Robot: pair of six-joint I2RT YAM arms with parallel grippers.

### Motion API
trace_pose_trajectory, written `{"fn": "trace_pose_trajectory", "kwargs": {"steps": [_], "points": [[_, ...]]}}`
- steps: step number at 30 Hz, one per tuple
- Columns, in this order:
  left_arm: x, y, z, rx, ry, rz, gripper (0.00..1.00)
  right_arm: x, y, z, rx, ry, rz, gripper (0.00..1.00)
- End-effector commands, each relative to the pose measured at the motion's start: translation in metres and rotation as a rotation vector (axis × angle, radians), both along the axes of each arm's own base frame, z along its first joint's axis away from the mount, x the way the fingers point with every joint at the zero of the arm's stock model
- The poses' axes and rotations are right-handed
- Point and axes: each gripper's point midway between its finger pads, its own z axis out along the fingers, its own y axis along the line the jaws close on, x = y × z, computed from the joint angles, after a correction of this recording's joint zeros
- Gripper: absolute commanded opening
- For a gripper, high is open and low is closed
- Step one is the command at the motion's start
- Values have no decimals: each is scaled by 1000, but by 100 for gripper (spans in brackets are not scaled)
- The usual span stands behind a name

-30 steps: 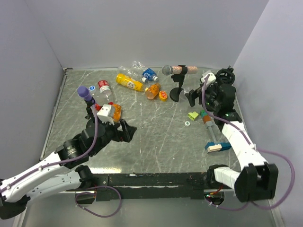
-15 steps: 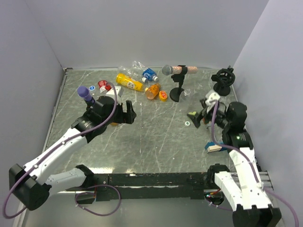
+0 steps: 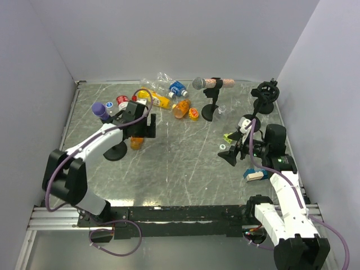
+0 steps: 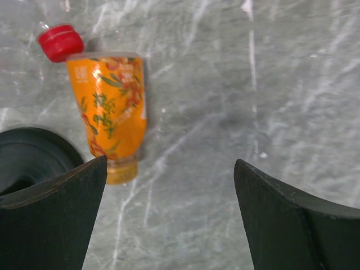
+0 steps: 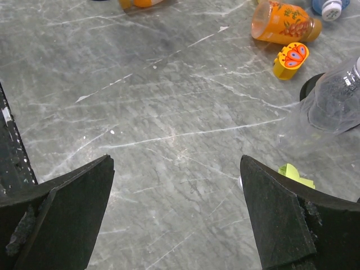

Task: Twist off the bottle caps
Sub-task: Pick up the plastic bottle from the center of the board.

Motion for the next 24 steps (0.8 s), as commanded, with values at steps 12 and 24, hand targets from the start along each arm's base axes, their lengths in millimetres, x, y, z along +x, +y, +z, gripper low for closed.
{"fn": "trace_pose_trajectory", "kwargs": {"steps": [12,24], "points": [[40,37,-46,243,95,32,97,-4,4,19,12,-65,51,99],[47,22,-70,195,164,-3,84,-4,6,15,17,-44,63,99]]}}
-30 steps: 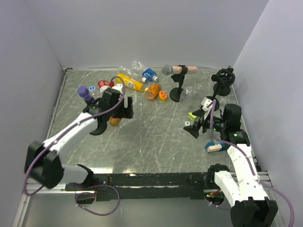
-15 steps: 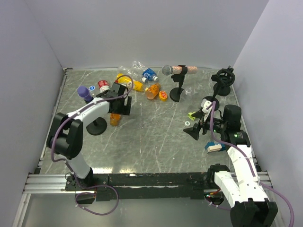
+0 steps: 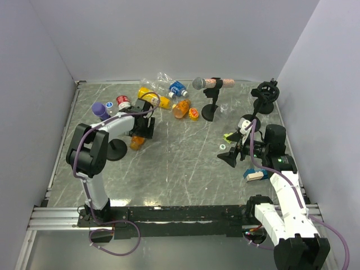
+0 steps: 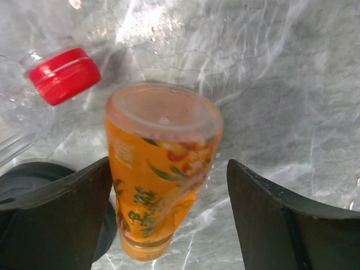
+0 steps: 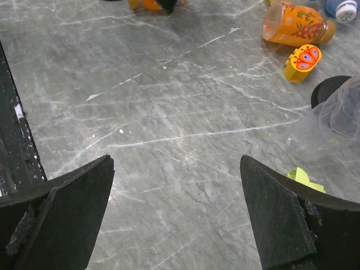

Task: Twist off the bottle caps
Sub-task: Pick up the plastic bottle from the center of the board, then pass from the left arm to the right

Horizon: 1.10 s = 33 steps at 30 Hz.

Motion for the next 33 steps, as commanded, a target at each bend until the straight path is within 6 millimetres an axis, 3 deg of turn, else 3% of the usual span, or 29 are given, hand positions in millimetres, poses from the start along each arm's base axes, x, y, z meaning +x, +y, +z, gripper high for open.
{"fn": "trace_pose_trajectory", "kwargs": {"steps": [1,6,11,16,22,26,27,30,33], "points": [[10,-9,13,-41,-30,-16,84,2,2,15,8,-49,30,99],[6,-10,12,-51,-22,-18,81,1,2,15,7,-50,33,99],[0,-19,13,-105,-8,-35,55,1,2,14,6,-48,34,99],[-15,-43,37,-268,-34,-69,37,-6,7,16,22,-44,75,99],[-52,-99,117,-684,-160,-138,35,-17,21,16,81,7,164,99],[-80,-143,191,-1043,-291,-186,32,-28,43,9,107,82,258,99],[-87,-150,194,-1079,-293,-177,32,-29,49,7,108,99,279,99],[-104,-173,233,-1266,-372,-136,31,-31,66,0,111,157,316,98],[-118,-195,245,-1392,-387,-96,30,-22,81,2,147,203,286,98]]}}
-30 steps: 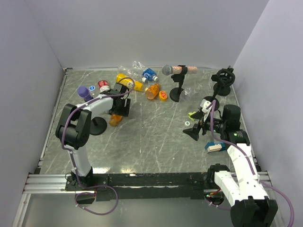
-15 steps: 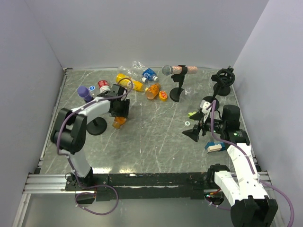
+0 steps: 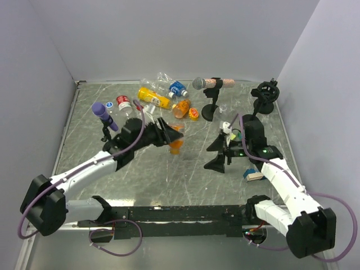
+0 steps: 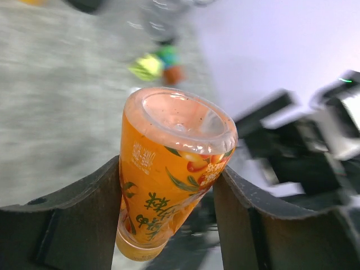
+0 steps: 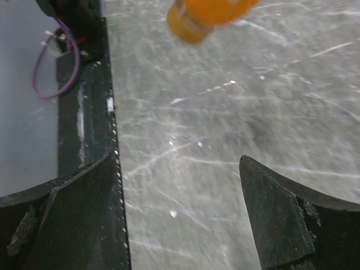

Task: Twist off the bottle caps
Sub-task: Pass from the left arm to the right

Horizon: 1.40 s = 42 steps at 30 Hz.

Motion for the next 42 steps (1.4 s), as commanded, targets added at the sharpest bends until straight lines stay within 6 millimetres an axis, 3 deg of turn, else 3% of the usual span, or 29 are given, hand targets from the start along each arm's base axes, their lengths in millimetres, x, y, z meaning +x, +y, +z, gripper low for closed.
{"fn": "trace_pose_trajectory", "kwargs": {"steps": [1,9,16,22,26,30,33,34,37,42], "points": [[-13,-37,61,-361,-16,43,30,20,21,21,69,-4,-42,98],[-17,-65,58,-485,29,145,29,48,25,16,157,233,-299,99],[-10,-69,52,-491,39,232,29,31,37,14,190,350,-210,99],[-10,-77,55,-500,41,251,27,33,40,7,173,374,-220,98],[-11,-86,56,-507,48,255,27,31,43,3,159,388,-211,93],[-11,-91,55,-512,49,250,27,30,46,0,148,397,-198,82],[-11,-92,56,-503,44,246,27,33,45,-1,138,382,-209,61],[-12,-91,58,-505,41,247,28,33,45,-1,136,377,-209,48],[-14,-86,56,-499,23,249,32,33,45,-1,129,365,-198,28],[-23,-68,65,-488,-58,239,77,33,43,1,104,316,-182,14]]}}
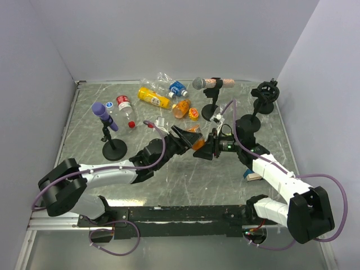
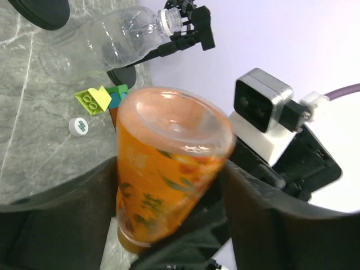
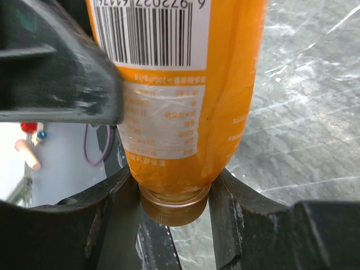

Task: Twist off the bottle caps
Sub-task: Pass from the left arm to the right, then pass from the right arm to the left

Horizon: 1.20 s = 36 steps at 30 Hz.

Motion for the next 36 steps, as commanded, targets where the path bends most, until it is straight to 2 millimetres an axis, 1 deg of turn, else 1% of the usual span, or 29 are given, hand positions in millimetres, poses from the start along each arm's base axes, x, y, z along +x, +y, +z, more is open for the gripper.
{"fn": "trace_pose_trajectory", "kwargs": {"steps": [1,2,4,6,7,8,9,10,11,12,13,14,15,18,20,22,25,31,33,34,36], "points": [[-10,20,55,-84,-146,18,85,5,0,9,-29,-102,31,13],[-14,24,56,-48,-178,7,90,3,-1,9,-40,-115,47,11],[-22,33,62,30,-244,-19,96,-1,-2,7,-68,-171,99,10],[-31,46,65,136,-319,-47,99,-6,-6,6,-109,-280,190,9],[-37,56,70,189,-371,-57,97,-11,-7,5,-122,-301,232,9],[-44,64,70,274,-439,-82,97,-16,-8,8,-128,-347,282,9],[-54,75,77,320,-497,-115,97,-20,-10,9,-132,-366,312,10],[-61,83,79,376,-543,-143,97,-25,-11,9,-139,-387,341,10],[-73,87,81,421,-589,-205,97,-28,-11,9,-147,-414,366,10],[-83,90,82,472,-643,-263,97,-34,-13,7,-162,-414,393,10],[-92,94,76,528,-673,-319,97,-37,-14,6,-173,-443,415,10],[-103,98,64,583,-678,-398,97,-41,-14,5,-179,-477,444,10],[-111,99,61,616,-722,-450,97,-45,-14,3,-186,-494,466,10],[-138,96,52,619,-817,-620,97,-60,-15,-5,-194,-550,543,11],[-146,90,47,598,-858,-673,97,-67,-17,-10,-204,-581,573,11],[-149,83,47,578,-905,-708,97,-68,-18,-14,-216,-601,586,11],[-147,70,39,577,-923,-755,97,-71,-19,-17,-216,-607,601,11],[-135,46,19,647,-918,-854,97,-70,-21,-22,-237,-606,609,11],[-133,41,18,659,-916,-867,97,-70,-20,-21,-236,-609,610,11],[-131,40,18,675,-950,-870,97,-70,-21,-22,-238,-608,610,11],[-130,36,16,683,-960,-879,96,-70,-20,-21,-238,-610,612,11]]}}
